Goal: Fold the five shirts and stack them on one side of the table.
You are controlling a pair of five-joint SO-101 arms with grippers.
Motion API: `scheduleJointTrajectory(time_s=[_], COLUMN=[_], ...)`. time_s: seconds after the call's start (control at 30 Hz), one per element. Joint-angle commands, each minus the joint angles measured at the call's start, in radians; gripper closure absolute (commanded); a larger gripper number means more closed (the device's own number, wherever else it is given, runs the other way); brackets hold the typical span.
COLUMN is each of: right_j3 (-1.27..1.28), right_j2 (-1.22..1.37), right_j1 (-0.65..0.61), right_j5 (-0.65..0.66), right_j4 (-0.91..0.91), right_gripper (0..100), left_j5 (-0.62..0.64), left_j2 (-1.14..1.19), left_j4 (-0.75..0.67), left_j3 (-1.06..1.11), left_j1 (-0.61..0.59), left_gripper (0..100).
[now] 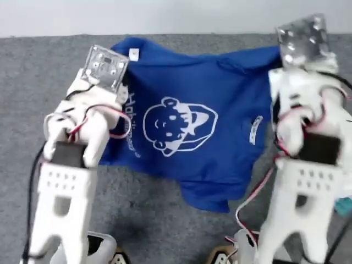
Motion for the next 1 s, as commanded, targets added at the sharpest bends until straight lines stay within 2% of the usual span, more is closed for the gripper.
scheduleJointTrajectory(time_s=[0.0, 0.07, 0.17, 0.3, 0.47, 0.67, 0.97], right_j3=[-0.003, -0.003, -0.006, -0.078, -0.170, -0.230, -0.434], right_j2=[0.081, 0.130, 0.199, 0.325, 0.499, 0.533, 0.320], right_j1=[-0.051, -0.074, -0.091, -0.088, -0.093, -0.088, -0.087], right_j5=[-0.011, -0.011, -0.009, -0.009, -0.008, -0.009, -0.006], right_j4=[-0.151, -0.214, -0.294, -0.326, -0.266, -0.127, 0.366], right_gripper=[99.0, 99.0, 99.0, 99.0, 99.0, 99.0, 99.0], left_j5=[-0.008, -0.008, -0.008, -0.008, -0.008, -0.002, -0.002], left_j2=[0.153, 0.252, 0.394, 0.577, 0.810, 0.775, 0.411], left_j4=[-0.282, -0.393, -0.471, -0.488, -0.477, -0.172, 0.258], left_j3=[0.007, -0.010, -0.070, -0.222, -0.420, -0.509, -0.541], left_j1=[-0.041, -0.061, -0.087, -0.117, -0.130, -0.149, -0.120], left_gripper=[99, 99, 99, 99, 99, 99, 99])
